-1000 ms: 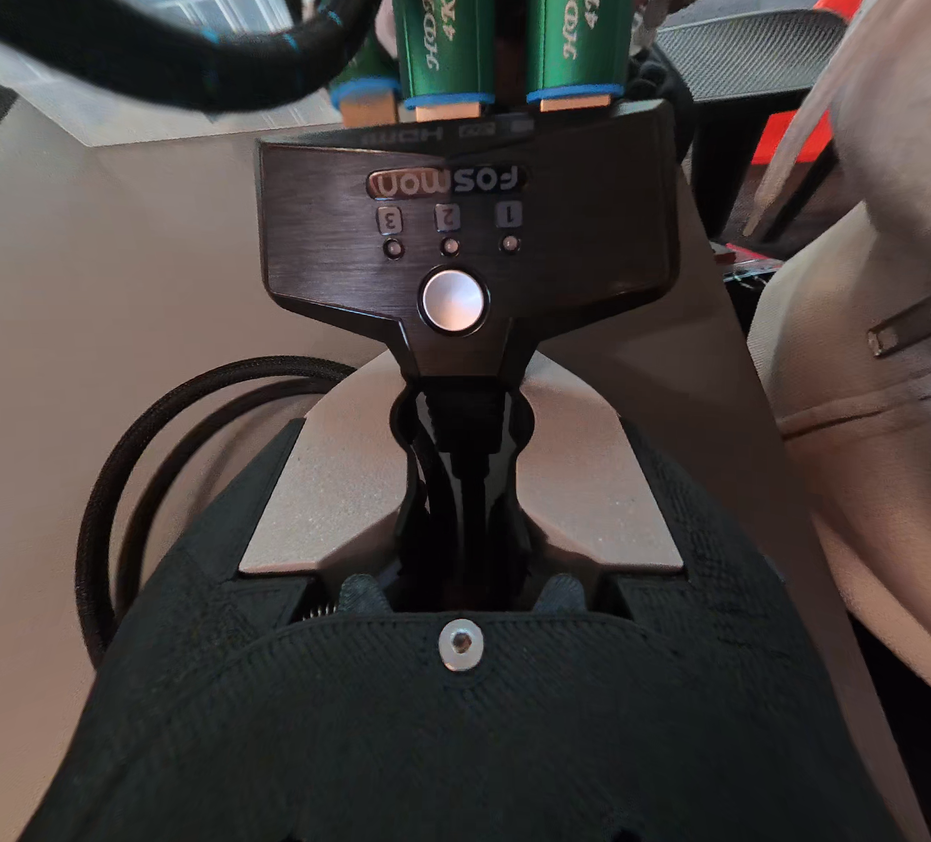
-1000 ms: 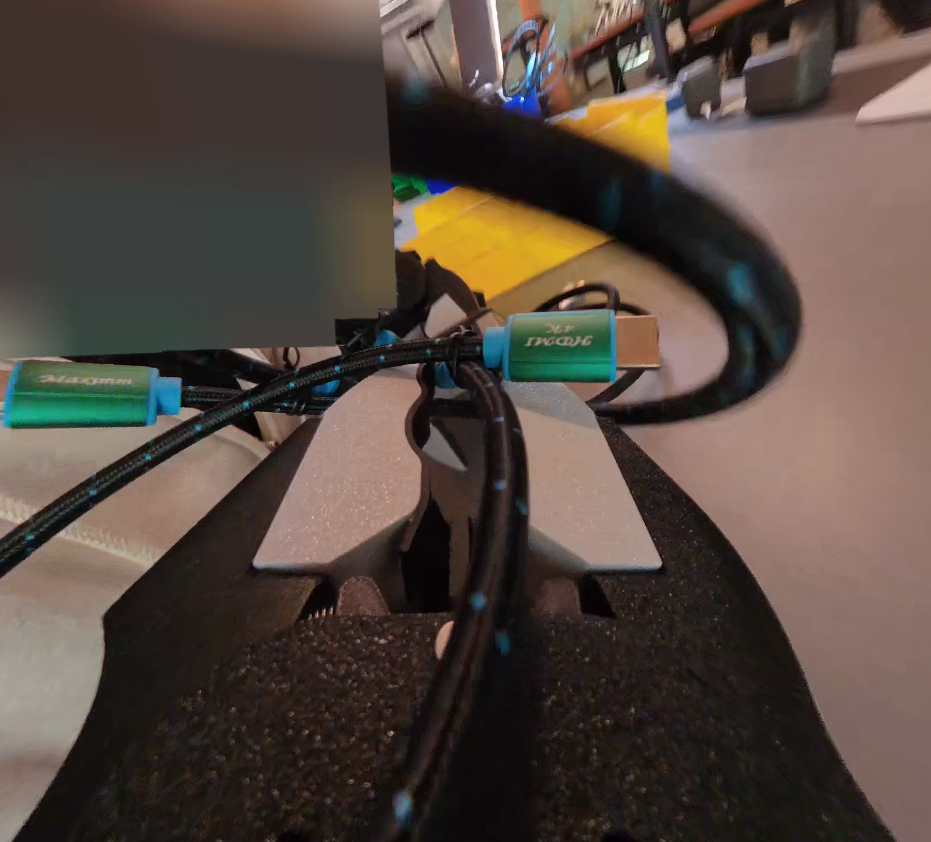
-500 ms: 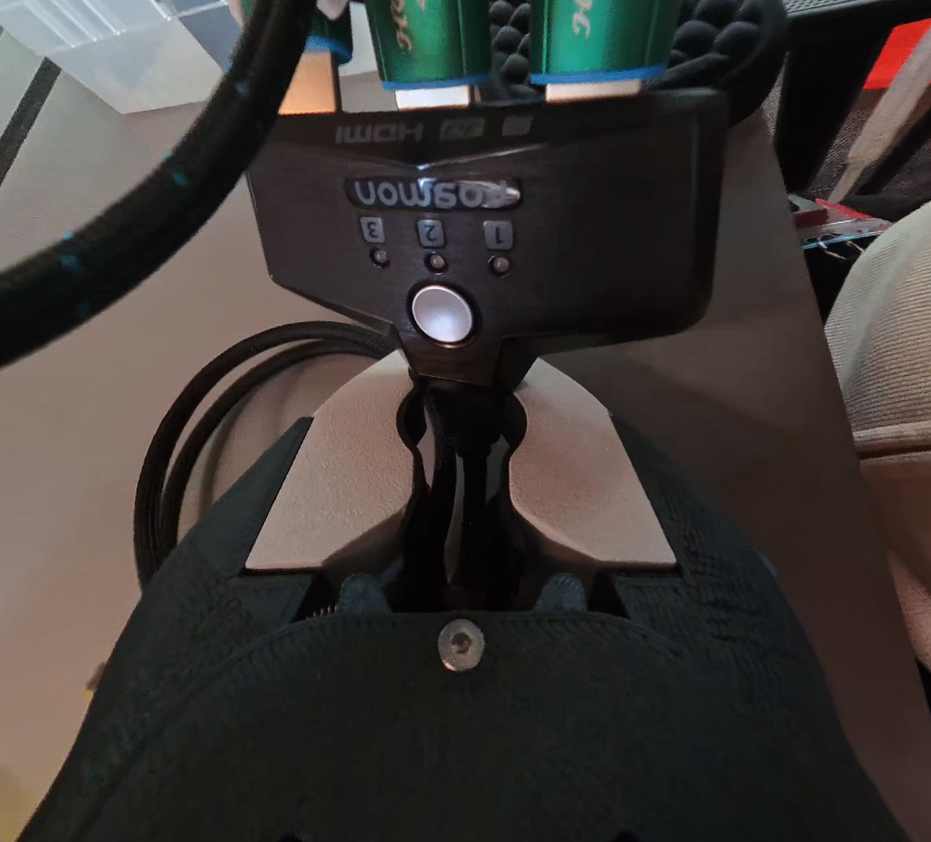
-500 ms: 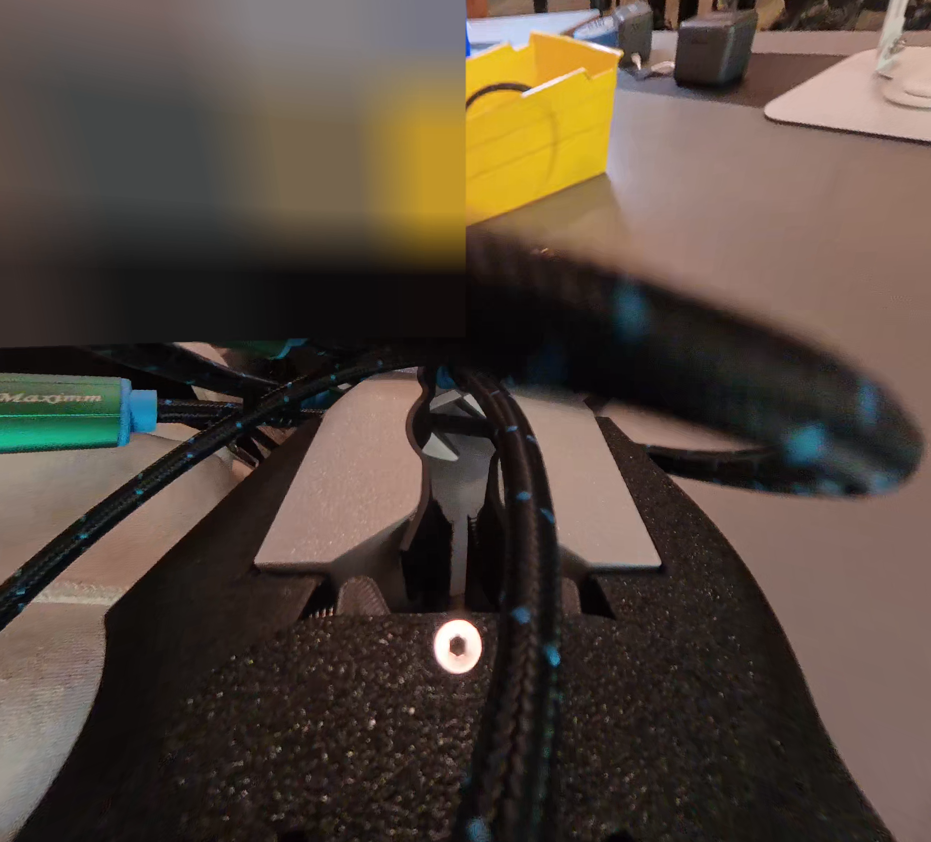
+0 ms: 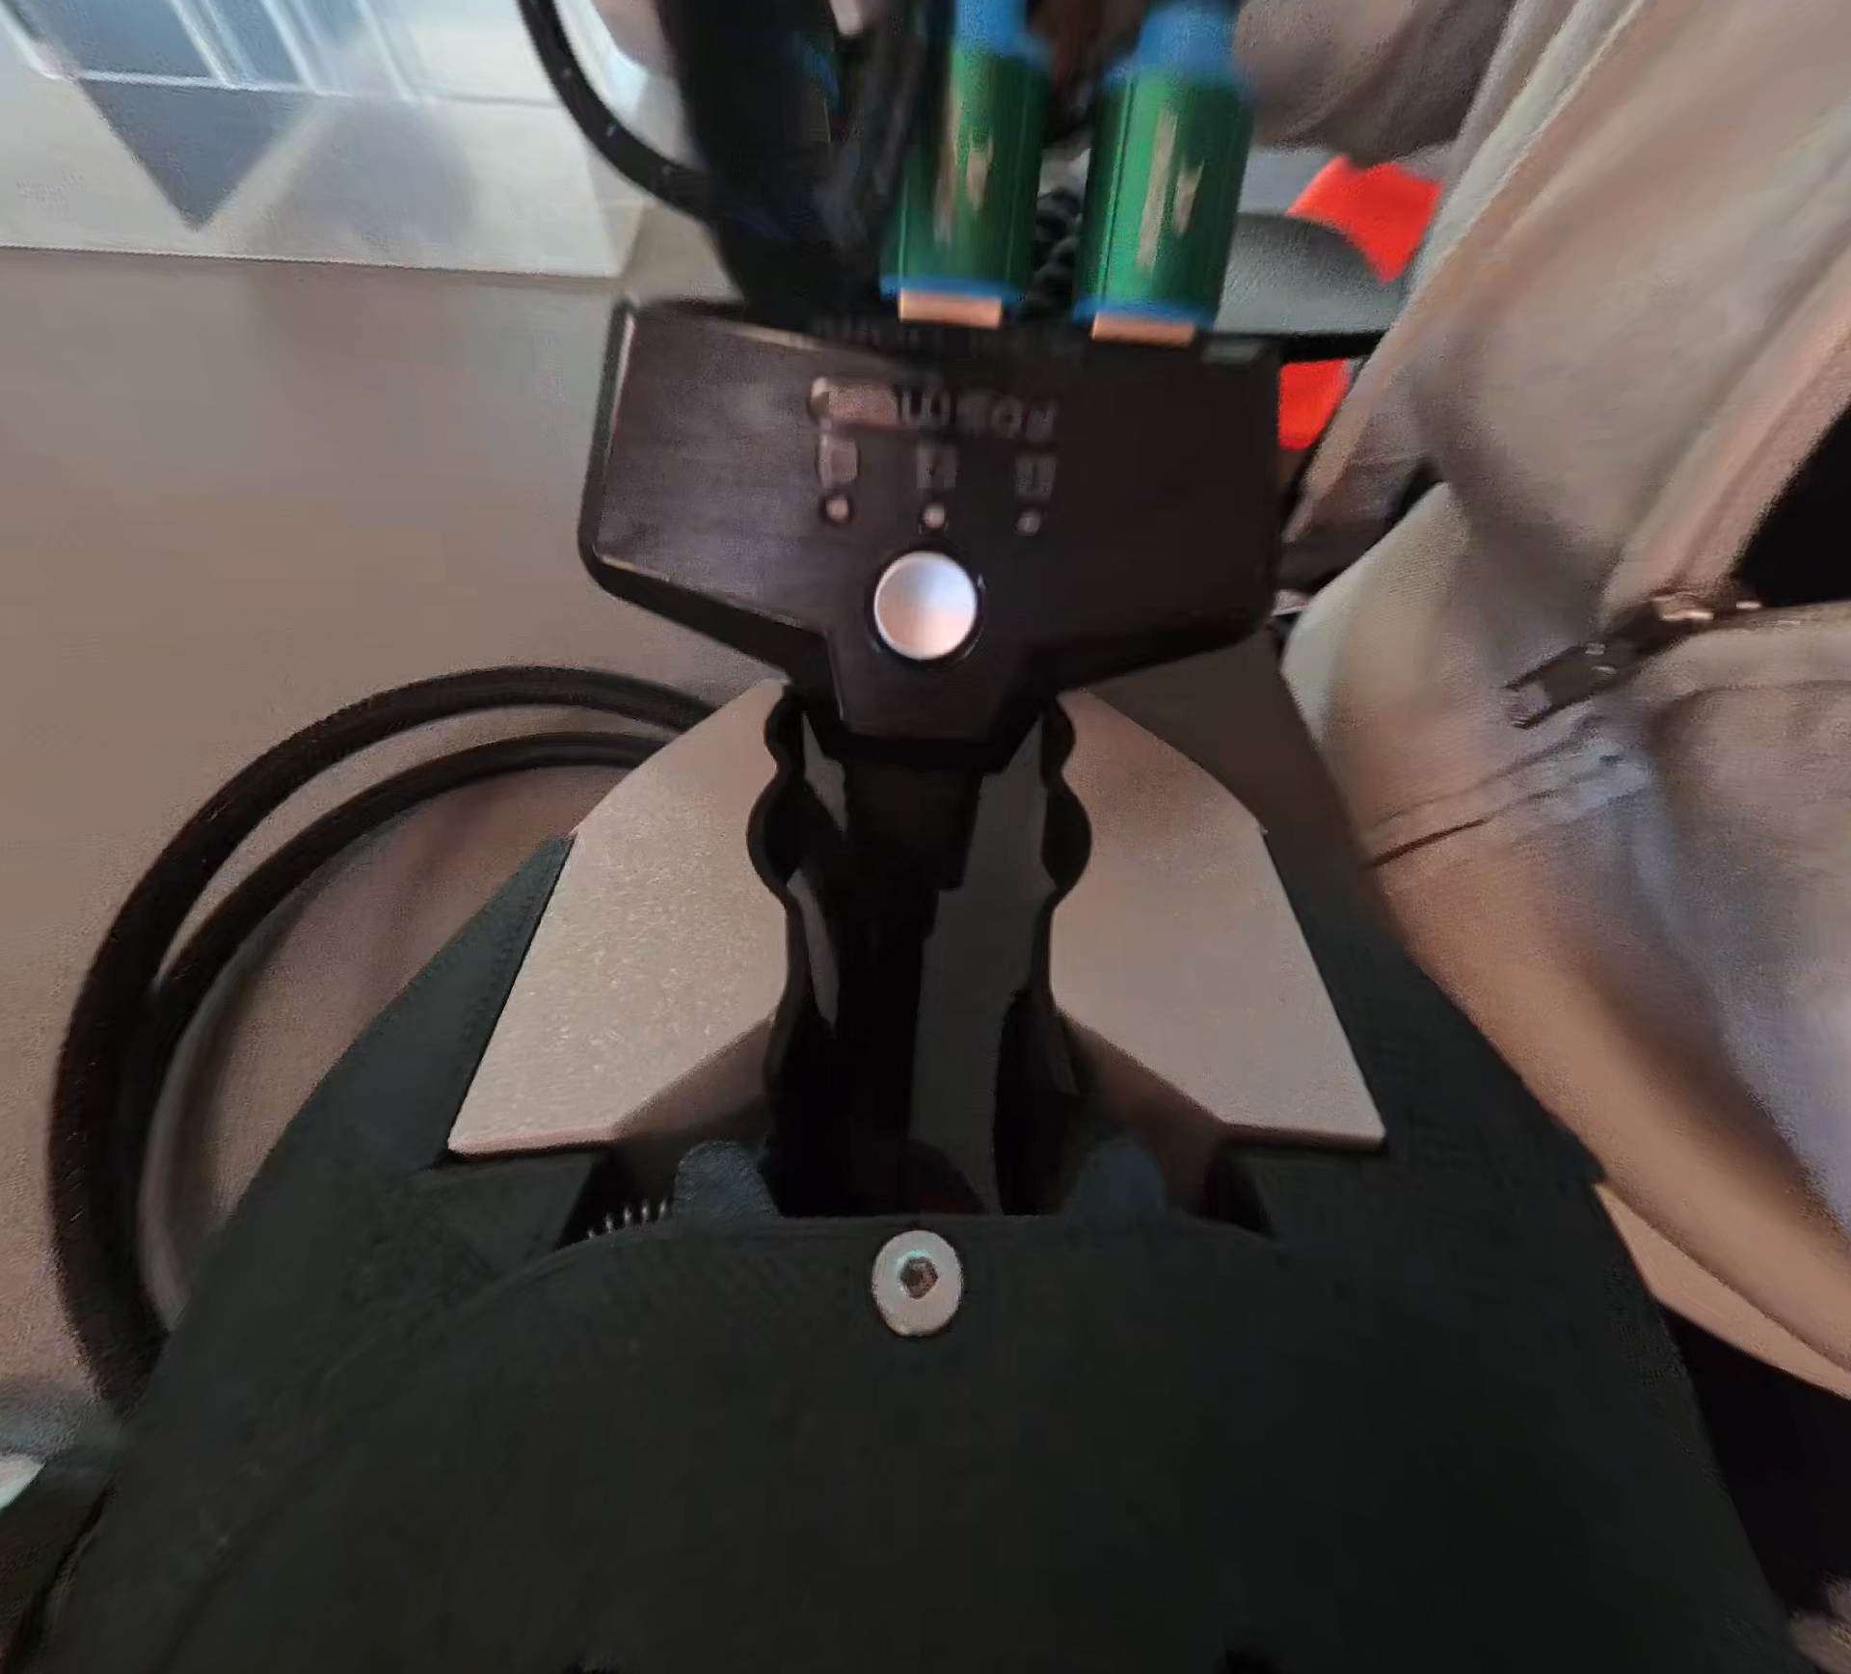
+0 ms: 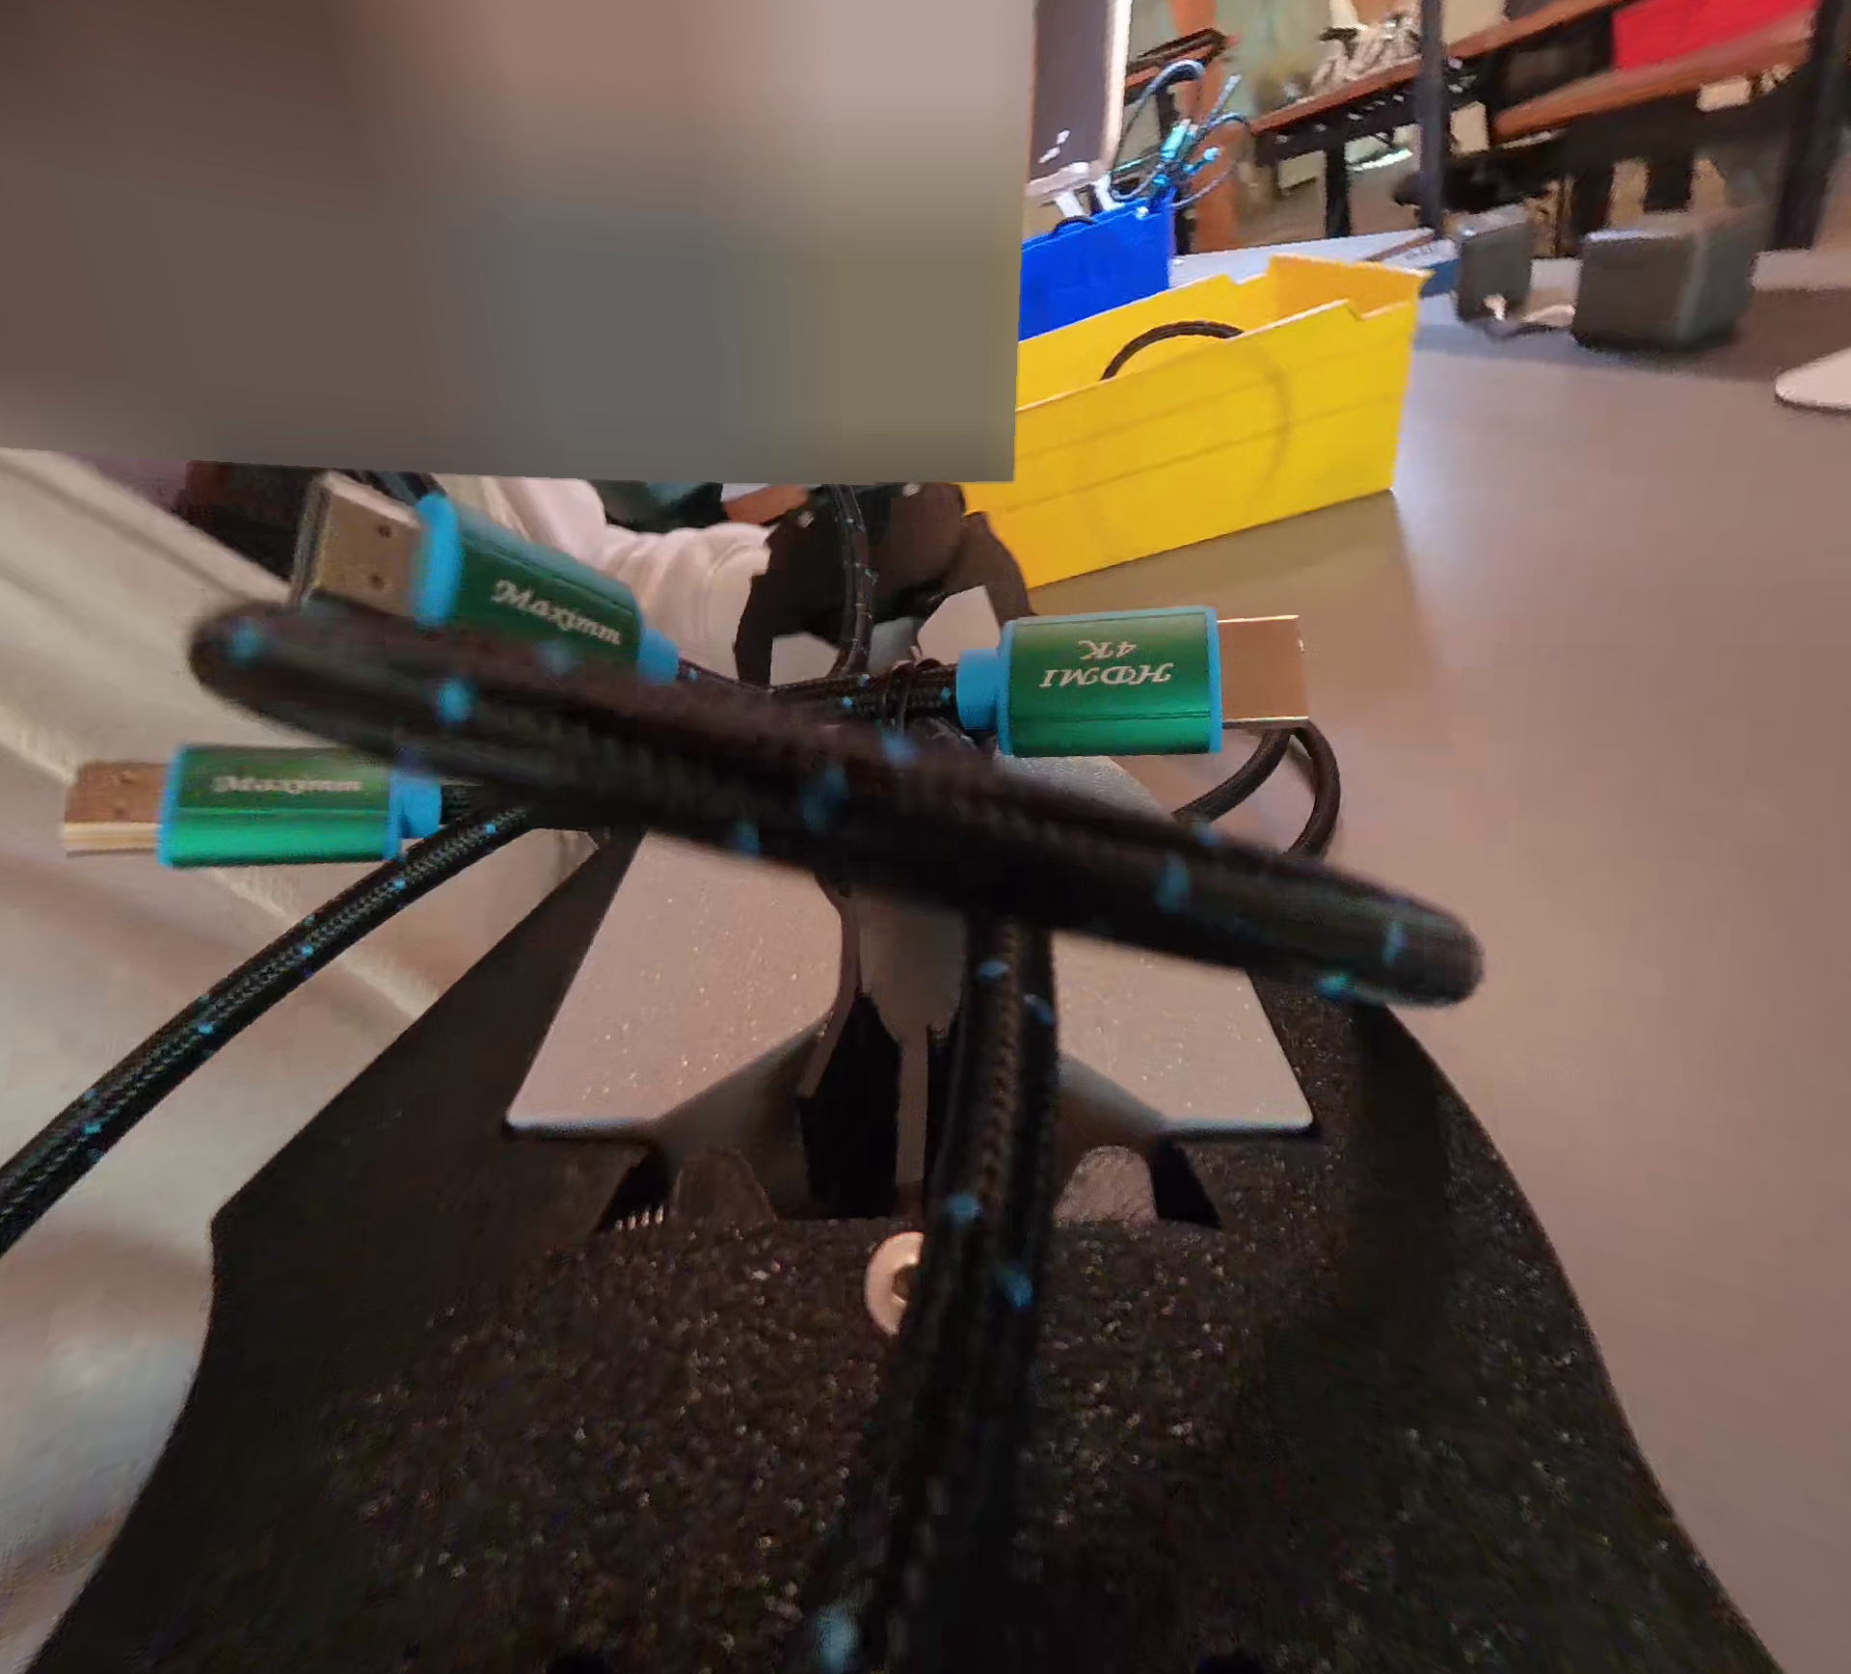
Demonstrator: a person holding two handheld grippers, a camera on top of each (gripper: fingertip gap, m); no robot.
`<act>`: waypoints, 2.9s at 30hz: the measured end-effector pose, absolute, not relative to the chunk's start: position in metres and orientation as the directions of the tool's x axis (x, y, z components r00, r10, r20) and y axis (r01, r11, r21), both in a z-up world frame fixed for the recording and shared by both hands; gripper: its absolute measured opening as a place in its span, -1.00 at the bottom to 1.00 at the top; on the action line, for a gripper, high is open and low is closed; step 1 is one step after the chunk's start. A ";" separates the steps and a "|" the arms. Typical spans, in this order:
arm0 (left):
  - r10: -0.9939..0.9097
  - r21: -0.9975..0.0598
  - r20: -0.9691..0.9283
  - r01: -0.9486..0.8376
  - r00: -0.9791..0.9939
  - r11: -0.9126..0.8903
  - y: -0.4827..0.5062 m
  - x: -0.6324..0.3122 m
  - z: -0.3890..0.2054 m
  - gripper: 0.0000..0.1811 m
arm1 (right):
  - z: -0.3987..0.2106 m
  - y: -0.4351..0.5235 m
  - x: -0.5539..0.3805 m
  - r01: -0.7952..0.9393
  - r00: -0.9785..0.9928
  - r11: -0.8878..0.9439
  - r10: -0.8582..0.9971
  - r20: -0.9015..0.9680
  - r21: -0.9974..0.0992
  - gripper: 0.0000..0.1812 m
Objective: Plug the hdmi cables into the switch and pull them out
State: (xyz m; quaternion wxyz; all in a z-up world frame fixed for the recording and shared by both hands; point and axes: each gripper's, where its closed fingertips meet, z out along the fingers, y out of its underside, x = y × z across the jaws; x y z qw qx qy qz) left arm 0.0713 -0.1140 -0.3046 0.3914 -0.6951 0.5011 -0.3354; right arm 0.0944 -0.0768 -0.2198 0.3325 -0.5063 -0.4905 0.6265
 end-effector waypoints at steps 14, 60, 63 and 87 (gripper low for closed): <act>-0.925 -0.887 -0.139 -0.460 0.352 -0.042 -0.105 0.059 -0.302 -0.57 | -0.220 -0.052 0.111 0.423 -0.133 -0.021 0.988 -0.085 -0.906 -0.81; -0.867 -0.858 -0.232 -0.513 0.441 -0.032 -0.089 0.052 -0.307 -0.59 | -0.245 -0.056 0.076 0.329 -0.229 -0.334 0.879 -0.418 -0.883 -0.84; -0.859 -0.867 -0.250 -0.499 0.448 -0.008 -0.089 0.053 -0.303 -0.59 | -0.239 -0.056 0.075 0.295 -0.239 -0.390 0.854 -0.463 -0.872 -0.84; -0.849 -0.902 0.402 0.305 0.343 -0.304 -0.069 0.052 -0.182 -0.52 | -0.133 -0.055 0.076 -0.203 -0.372 -0.289 0.907 -0.199 -0.936 -0.85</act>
